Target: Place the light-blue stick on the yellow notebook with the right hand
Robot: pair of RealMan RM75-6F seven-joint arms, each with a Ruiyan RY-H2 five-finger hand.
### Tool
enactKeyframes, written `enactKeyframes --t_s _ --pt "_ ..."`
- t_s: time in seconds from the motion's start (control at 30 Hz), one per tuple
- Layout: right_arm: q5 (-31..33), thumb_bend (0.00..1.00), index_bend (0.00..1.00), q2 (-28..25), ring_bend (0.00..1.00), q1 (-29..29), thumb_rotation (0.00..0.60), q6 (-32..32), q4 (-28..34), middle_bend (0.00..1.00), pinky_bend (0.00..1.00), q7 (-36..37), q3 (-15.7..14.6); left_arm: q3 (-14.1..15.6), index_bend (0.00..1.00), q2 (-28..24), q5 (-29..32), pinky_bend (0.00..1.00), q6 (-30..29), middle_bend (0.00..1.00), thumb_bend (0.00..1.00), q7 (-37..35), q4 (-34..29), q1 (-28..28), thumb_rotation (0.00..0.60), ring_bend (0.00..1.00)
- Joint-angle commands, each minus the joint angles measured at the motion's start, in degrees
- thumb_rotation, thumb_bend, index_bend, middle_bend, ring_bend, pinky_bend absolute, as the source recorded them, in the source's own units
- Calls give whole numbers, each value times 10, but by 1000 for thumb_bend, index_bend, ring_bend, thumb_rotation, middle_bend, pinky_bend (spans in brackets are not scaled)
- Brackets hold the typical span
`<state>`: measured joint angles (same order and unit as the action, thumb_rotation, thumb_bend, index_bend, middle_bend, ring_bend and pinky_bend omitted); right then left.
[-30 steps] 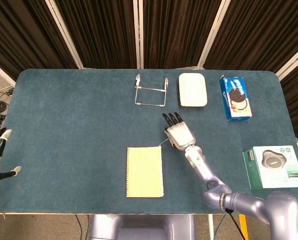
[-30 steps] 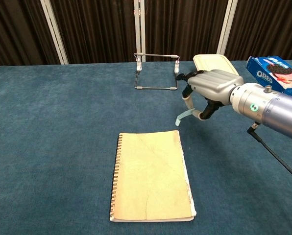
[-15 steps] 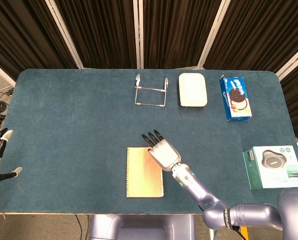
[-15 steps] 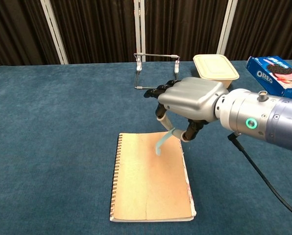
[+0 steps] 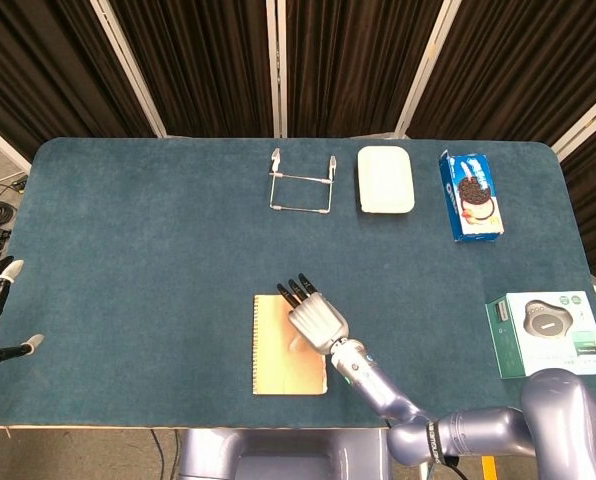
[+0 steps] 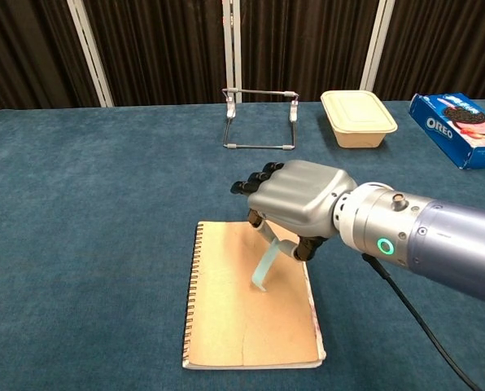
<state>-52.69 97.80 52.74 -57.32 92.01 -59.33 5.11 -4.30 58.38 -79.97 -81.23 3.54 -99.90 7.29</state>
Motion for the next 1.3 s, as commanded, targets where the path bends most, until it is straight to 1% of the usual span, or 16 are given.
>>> enactKeyframes --t_s 0.03,0.07,0.1,0.17,0.23,0.4,0.5,0.57,0.63,0.7,0.8,0.93,1.03,1.07,1.17,1.3 --pt "15 271 92 5 0 3 600 -4 -4 0 0 -4 2 0 0 0 0 0 0 0 0 0 0 0 600 0" --pt "22 197 31 5 0 4 600 -4 -3 0 0 -5 4 1 0 0 -1 0 0 0 0 0 -1 0 600 0" --pt "27 137 6 5 0 4 600 -5 -2 0 0 -5 5 1 0 0 -1 0 -1 0 0 0 -1 0 600 0" --pt "31 85 0 2 0 4 600 -11 6 0 0 -2 8 1 0 0 -2 0 -1 0 0 0 -1 0 600 0" --pt "19 80 0 -13 0 2 600 -25 32 0 0 6 14 2 0 0 -4 0 -1 0 0 0 -2 0 600 0" --pt "-33 79 0 -73 0 -15 600 -48 95 0 0 41 8 3 0 0 -8 0 -1 0 0 -8 -1 0 600 0" --pt "-100 78 0 -124 0 -36 600 -65 120 0 0 82 -9 4 0 0 -10 0 6 0 0 -21 -1 2 600 0" --pt "-189 78 0 -183 0 -65 600 -95 118 0 0 137 -38 4 0 -1 -17 0 19 0 4 -26 4 12 600 0" --pt "-252 79 0 -217 0 -86 600 -113 100 0 0 197 -60 3 0 1 -22 0 31 0 59 -30 11 22 600 0" --pt "-304 78 0 -252 0 -118 600 -149 66 0 0 267 -85 0 0 12 -46 0 53 0 232 -48 33 46 600 0" --pt "-341 64 0 -275 0 -162 600 -195 4 0 0 359 -106 6 6 29 -88 0 95 0 442 -91 69 85 600 0" --pt "-364 4 0 -276 0 -210 600 -248 -86 0 0 452 -117 8 84 55 -126 0 137 0 592 -110 89 131 600 0" --pt "-377 0 0 -270 0 -242 600 -284 -145 0 0 511 -120 6 115 71 -138 0 172 0 670 -104 87 165 600 0" --pt "-376 0 0 -267 0 -259 600 -302 -164 0 0 541 -120 4 132 82 -142 0 193 0 722 -95 82 184 600 0" --pt "-372 0 0 -262 0 -284 600 -322 -178 0 0 581 -115 1 172 98 -140 0 223 0 812 -77 69 209 600 0" --pt "-354 0 0 -269 0 -312 600 -331 -150 0 0 601 -108 -5 232 124 -130 0 266 0 855 -47 48 244 600 0"
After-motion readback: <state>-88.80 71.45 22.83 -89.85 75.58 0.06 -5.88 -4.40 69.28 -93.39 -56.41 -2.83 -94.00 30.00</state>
